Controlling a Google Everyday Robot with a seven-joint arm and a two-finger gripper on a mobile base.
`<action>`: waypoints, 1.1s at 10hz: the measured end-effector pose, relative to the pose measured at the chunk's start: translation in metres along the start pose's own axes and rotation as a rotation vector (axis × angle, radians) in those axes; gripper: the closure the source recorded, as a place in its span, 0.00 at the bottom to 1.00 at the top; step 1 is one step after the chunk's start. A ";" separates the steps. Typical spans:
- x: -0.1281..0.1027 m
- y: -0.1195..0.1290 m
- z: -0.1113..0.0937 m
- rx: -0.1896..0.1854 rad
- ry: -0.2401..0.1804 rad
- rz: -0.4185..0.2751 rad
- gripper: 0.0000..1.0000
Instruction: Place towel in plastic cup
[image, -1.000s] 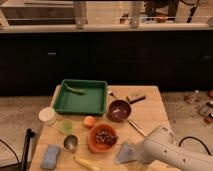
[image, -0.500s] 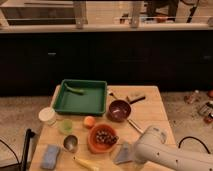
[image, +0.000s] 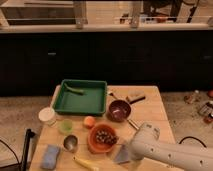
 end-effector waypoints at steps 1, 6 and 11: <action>0.001 -0.003 0.001 -0.003 -0.004 0.001 0.20; 0.004 -0.009 0.008 -0.019 -0.019 0.000 0.57; 0.010 -0.006 0.012 -0.053 -0.049 0.010 1.00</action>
